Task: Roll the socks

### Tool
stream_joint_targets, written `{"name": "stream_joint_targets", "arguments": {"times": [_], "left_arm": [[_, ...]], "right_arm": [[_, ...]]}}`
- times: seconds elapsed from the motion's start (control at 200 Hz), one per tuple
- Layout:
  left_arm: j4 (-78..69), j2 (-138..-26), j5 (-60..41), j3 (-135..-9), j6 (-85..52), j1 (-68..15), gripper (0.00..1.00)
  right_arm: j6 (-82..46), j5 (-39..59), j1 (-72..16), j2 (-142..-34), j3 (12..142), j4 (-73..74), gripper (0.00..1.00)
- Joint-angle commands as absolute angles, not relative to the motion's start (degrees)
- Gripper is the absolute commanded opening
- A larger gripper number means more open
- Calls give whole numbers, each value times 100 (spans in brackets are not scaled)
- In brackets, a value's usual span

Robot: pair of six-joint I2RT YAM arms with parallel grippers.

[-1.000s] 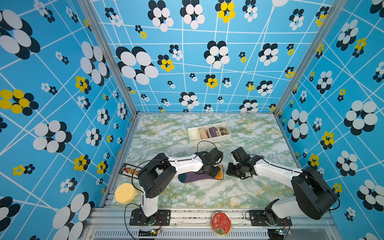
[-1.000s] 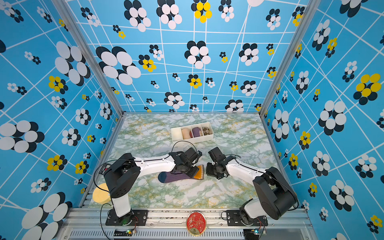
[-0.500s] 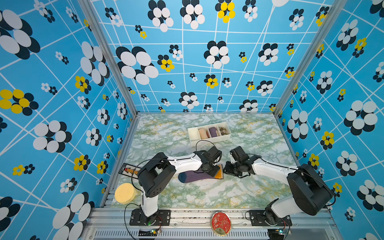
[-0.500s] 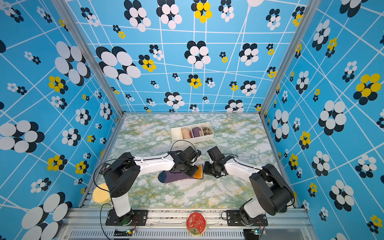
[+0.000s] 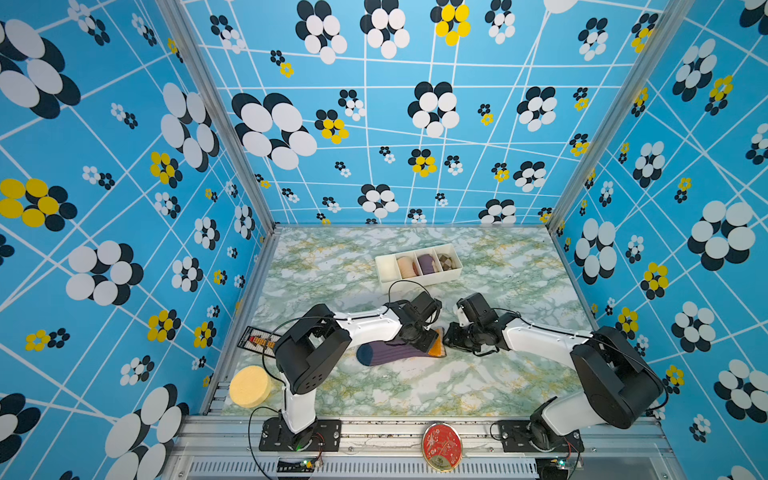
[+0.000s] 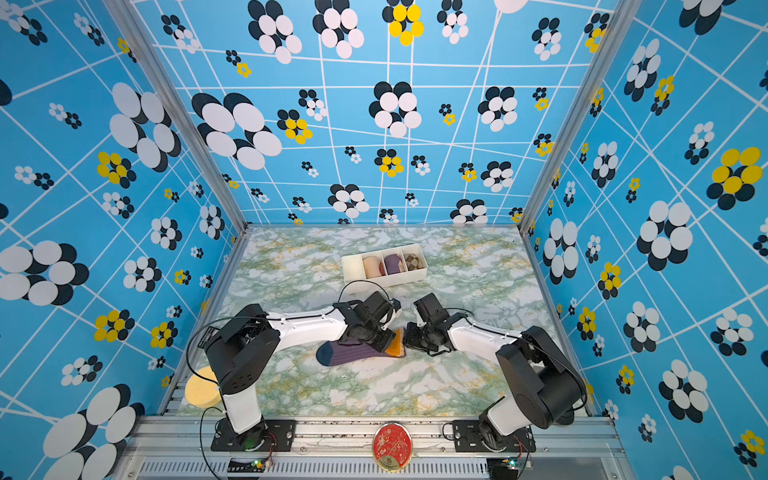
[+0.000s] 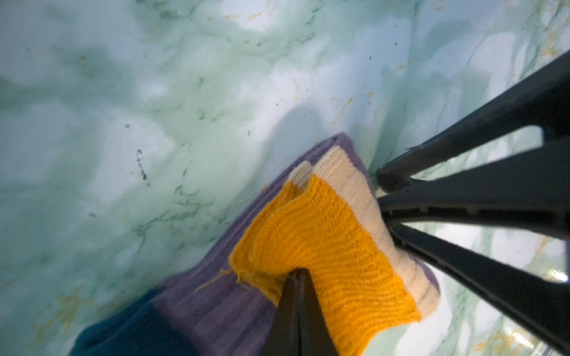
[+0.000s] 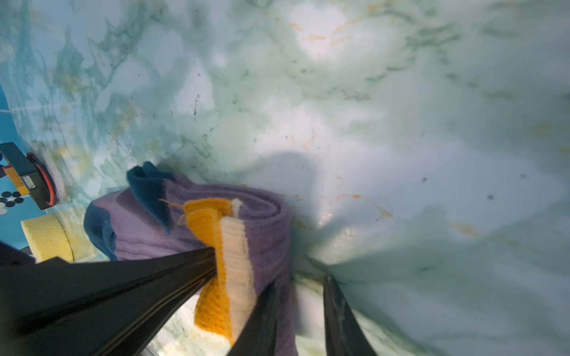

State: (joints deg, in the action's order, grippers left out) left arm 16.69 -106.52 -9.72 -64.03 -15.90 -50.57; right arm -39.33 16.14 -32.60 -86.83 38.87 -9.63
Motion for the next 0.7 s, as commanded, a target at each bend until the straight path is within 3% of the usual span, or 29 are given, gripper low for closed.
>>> {"name": "stream_joint_targets", "arguments": {"times": [0.0,0.375,0.695], "left_arm": [[1879,-10657,-915,-6195,-1631,-4976,3],[1854,-10625,-952,-6116,-1660,-4936,2],[1800,-10626,-976,-6012,-1662,-4909,2]], "right_arm": [[-4008,1767,-3311,-8516,3755,-897,28],[-4091,1325,-3306,-8080,3740,-1415,29],[-4550,2114,-3220,-7809,3169,-448,29]]}}
